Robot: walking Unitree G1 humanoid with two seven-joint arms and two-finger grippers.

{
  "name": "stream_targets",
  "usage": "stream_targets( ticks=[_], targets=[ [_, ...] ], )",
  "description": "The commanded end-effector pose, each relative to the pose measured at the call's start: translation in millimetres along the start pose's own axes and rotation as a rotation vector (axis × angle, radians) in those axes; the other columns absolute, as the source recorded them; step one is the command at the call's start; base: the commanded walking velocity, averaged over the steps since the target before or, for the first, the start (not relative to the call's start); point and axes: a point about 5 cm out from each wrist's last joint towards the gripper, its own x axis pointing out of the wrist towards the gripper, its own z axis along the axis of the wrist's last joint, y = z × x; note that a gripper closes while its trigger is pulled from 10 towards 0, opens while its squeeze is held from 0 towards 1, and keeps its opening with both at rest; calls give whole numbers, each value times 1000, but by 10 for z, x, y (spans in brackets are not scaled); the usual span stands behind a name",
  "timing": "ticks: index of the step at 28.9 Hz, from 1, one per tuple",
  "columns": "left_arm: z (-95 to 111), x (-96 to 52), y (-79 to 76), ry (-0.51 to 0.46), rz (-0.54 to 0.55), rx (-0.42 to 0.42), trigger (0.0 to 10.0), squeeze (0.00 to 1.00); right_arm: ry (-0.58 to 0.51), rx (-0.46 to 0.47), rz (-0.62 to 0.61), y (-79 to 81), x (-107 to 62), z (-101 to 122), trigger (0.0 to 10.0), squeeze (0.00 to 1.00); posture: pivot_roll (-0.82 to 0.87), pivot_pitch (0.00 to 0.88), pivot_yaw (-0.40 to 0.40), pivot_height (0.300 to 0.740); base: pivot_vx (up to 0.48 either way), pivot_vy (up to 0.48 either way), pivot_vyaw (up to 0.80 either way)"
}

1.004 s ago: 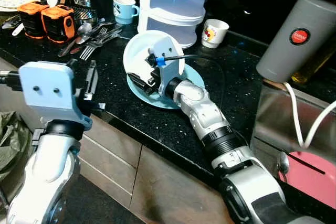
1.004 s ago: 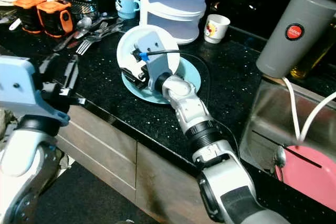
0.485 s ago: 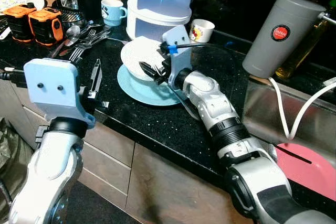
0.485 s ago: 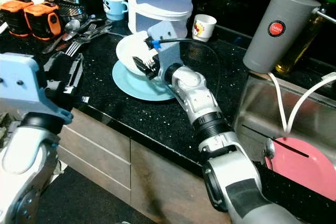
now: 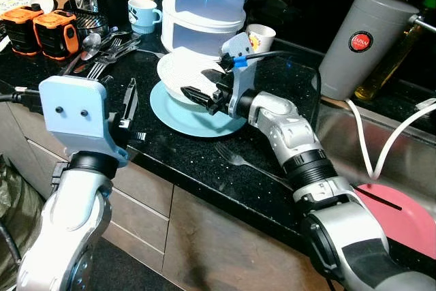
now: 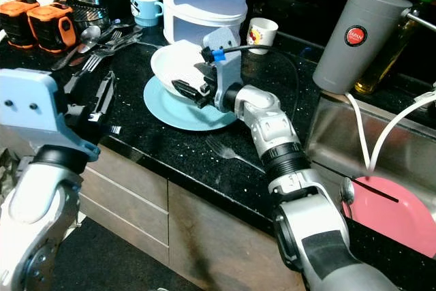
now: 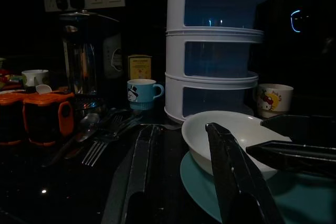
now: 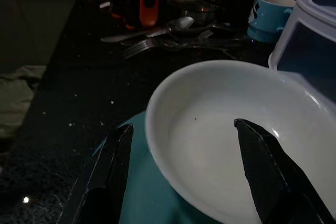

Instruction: Kitchen organization

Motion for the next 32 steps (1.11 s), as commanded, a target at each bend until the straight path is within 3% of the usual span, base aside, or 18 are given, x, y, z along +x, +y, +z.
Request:
stream_targets(
  ticks=[1, 5, 10, 14, 18, 21, 24, 26, 32],
  targets=[
    [-9, 12, -26, 7, -10, -1, 10000, 0, -18, 42, -5, -54, -61, 9, 10000, 0, 229, 0, -117, 740, 0, 0, 0],
    [-10, 19, -28, 7, -12, -2, 10000, 0, -88, 119, 23, -73, -89, 89, 10000, 0, 225, 0, -114, 740, 0, 0, 0],
    [-13, 25, -35, 9, -15, -7, 10000, 0, -259, 259, 81, -181, -230, 329, 10000, 0, 223, 0, -113, 740, 0, 0, 0],
    [-18, 37, -68, 11, -38, -23, 10000, 0, -300, 258, 225, -192, -402, 395, 10000, 0, 216, 0, -114, 740, 0, 0, 0],
    [-50, 48, -261, 28, -194, 3, 10000, 0, -109, 119, 445, -159, -745, 232, 10000, 0, 215, 0, -118, 740, 0, 0, 0],
    [-86, 33, -321, 48, -253, -25, 10000, 0, -16, 66, 368, -262, -824, 140, 10000, 0, 201, 0, -116, 740, 0, 0, 0],
    [-134, -60, -503, 97, -437, -88, 10000, 0, 49, 0, 167, -417, -837, 80, 10000, 0, 199, 0, -113, 740, 0, 0, 0],
    [-155, -136, -591, 130, -536, -136, 10000, 0, 56, 7, 165, -411, -866, 69, 10000, 0, 198, 0, -110, 740, 0, 0, 0],
    [-180, -226, -637, 168, -641, -164, 10000, 0, 95, 25, 247, -314, -883, 16, 10000, 0, 200, 0, -113, 740, 0, 0, -400]
  ],
)
